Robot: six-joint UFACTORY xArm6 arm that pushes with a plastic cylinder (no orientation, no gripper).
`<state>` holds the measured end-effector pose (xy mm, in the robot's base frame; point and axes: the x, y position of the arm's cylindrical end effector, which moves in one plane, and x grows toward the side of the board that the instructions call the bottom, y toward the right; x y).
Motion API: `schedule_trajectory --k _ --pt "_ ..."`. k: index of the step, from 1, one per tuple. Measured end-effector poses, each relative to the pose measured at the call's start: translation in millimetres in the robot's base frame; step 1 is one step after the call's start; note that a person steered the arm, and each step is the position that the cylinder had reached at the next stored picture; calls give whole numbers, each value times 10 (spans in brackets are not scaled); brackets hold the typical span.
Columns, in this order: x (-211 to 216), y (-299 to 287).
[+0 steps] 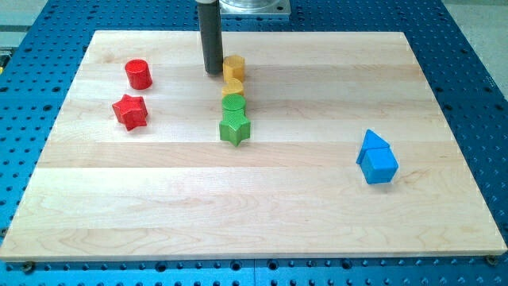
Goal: Push the red star at the bottom of the green star
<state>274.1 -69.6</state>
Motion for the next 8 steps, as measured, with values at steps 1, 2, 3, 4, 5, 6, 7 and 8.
schedule_trajectory --k 1,2,3,4,5,6,7,8 --pt "-23 345" --pt "194 536" --pt "-1 349" --pt "207 -587" --pt "-263 -1174" --pt "78 -1573" --pt "772 -1173" --pt "1305 -1091"
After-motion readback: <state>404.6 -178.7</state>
